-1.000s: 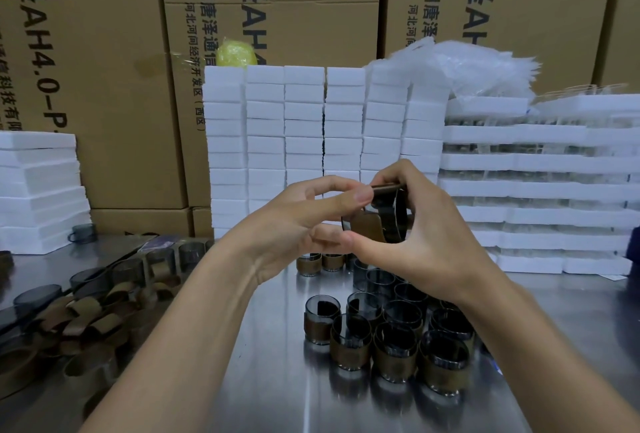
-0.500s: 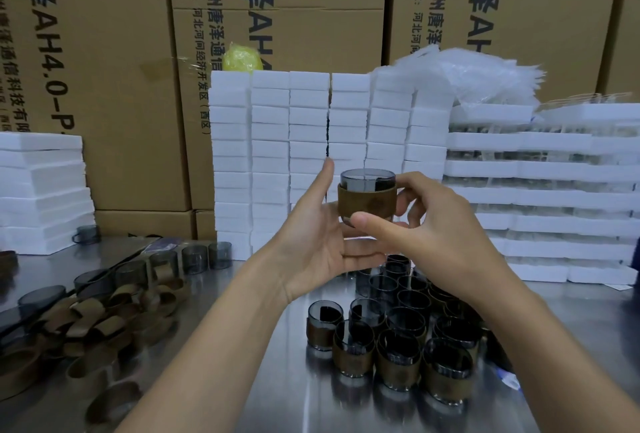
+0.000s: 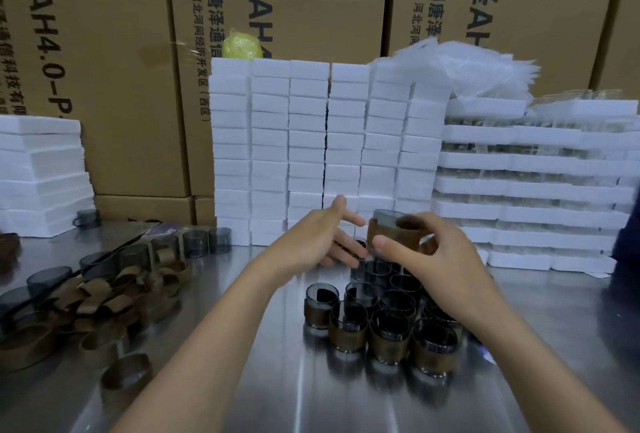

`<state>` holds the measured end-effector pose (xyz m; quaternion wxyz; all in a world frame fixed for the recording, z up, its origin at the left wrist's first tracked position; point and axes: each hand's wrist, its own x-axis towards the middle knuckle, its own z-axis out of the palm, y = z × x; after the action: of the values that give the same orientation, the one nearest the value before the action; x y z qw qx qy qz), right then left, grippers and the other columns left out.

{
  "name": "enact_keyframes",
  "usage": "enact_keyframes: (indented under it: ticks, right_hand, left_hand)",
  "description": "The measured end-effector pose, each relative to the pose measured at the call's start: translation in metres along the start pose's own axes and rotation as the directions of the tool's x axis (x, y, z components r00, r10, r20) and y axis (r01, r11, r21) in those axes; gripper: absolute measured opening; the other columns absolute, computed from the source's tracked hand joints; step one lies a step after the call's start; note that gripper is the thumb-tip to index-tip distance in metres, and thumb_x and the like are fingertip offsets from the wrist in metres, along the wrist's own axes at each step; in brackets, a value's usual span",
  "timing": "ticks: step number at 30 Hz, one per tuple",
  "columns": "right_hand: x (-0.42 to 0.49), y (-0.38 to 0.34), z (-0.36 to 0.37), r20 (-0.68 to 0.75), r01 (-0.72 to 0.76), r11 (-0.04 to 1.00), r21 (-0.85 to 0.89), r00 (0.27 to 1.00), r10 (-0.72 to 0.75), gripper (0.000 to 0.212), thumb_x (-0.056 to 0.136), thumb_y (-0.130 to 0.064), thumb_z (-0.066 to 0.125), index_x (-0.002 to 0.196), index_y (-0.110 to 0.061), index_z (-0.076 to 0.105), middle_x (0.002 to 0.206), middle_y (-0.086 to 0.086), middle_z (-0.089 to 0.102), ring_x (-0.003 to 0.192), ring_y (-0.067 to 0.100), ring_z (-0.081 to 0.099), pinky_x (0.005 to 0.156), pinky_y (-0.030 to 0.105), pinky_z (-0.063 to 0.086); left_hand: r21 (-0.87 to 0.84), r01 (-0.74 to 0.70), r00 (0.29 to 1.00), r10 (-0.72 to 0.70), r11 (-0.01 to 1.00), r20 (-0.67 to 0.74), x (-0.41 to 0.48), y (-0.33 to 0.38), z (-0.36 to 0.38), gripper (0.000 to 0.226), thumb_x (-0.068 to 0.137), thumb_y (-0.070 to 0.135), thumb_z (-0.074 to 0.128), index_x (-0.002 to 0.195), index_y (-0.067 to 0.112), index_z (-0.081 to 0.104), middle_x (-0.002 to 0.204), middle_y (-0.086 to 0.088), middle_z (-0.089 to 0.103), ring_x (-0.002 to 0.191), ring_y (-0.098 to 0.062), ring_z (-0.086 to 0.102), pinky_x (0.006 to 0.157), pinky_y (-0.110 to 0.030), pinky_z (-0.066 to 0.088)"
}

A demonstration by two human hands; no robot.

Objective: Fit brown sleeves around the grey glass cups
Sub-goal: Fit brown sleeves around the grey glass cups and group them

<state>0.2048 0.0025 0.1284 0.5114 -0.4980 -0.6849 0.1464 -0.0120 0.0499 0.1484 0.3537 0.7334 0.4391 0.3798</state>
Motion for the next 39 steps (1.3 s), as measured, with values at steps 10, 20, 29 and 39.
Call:
enact_keyframes:
  ticks: [10, 20, 29, 39]
  right_hand:
    - [0.001, 0.042, 0.031, 0.100, -0.066, 0.982, -0.179, 0.991, 0.085, 0.061, 0.066, -0.074, 0.080, 0.112, -0.055, 0.044, 0.104, -0.023, 0.067, 0.094, -0.007, 0.063, 0.078, 0.026, 0.051]
    - [0.102, 0.064, 0.143, 0.350, -0.046, 0.806, -0.591, 0.885, 0.307, 0.051, 0.081, -0.045, 0.087, 0.109, -0.018, 0.055, 0.105, 0.003, 0.063, 0.090, 0.022, 0.063, 0.077, 0.041, 0.058]
    - [0.127, 0.075, 0.161, 0.411, -0.107, 0.758, -0.643, 0.787, 0.460, 0.083, 0.071, -0.082, 0.083, 0.107, -0.010, 0.061, 0.109, 0.003, 0.068, 0.103, 0.027, 0.069, 0.083, 0.039, 0.057]
    - [0.137, 0.103, 0.133, 0.227, -0.142, 0.679, -0.720, 0.877, 0.425, 0.026, 0.092, -0.016, 0.066, 0.072, -0.013, 0.050, 0.073, 0.007, 0.049, 0.073, 0.028, 0.048, 0.055, 0.031, 0.038]
  left_hand:
    - [0.071, 0.369, 0.801, -0.279, 0.927, -0.529, 0.005, -0.167, -0.016, 0.024, 0.109, 0.014, 0.054, 0.093, 0.022, 0.071, 0.094, -0.003, 0.078, 0.096, -0.028, 0.075, 0.095, -0.045, 0.058]
    - [0.308, 0.380, 0.855, -0.205, 0.872, -0.476, 0.014, -0.198, -0.004, 0.021, 0.105, 0.030, 0.058, 0.092, 0.036, 0.073, 0.069, 0.017, 0.069, 0.078, -0.011, 0.069, 0.069, -0.029, 0.046]
    - [0.380, 0.376, 0.868, -0.177, 0.845, -0.465, 0.023, -0.205, -0.004, 0.021, 0.102, 0.031, 0.061, 0.085, 0.035, 0.073, 0.081, 0.017, 0.072, 0.079, -0.007, 0.067, 0.064, -0.028, 0.044]
    - [0.395, 0.377, 0.870, -0.173, 0.838, -0.462, 0.023, -0.204, -0.004, 0.024, 0.103, 0.030, 0.060, 0.083, 0.035, 0.071, 0.086, 0.017, 0.071, 0.075, -0.005, 0.066, 0.059, -0.022, 0.038]
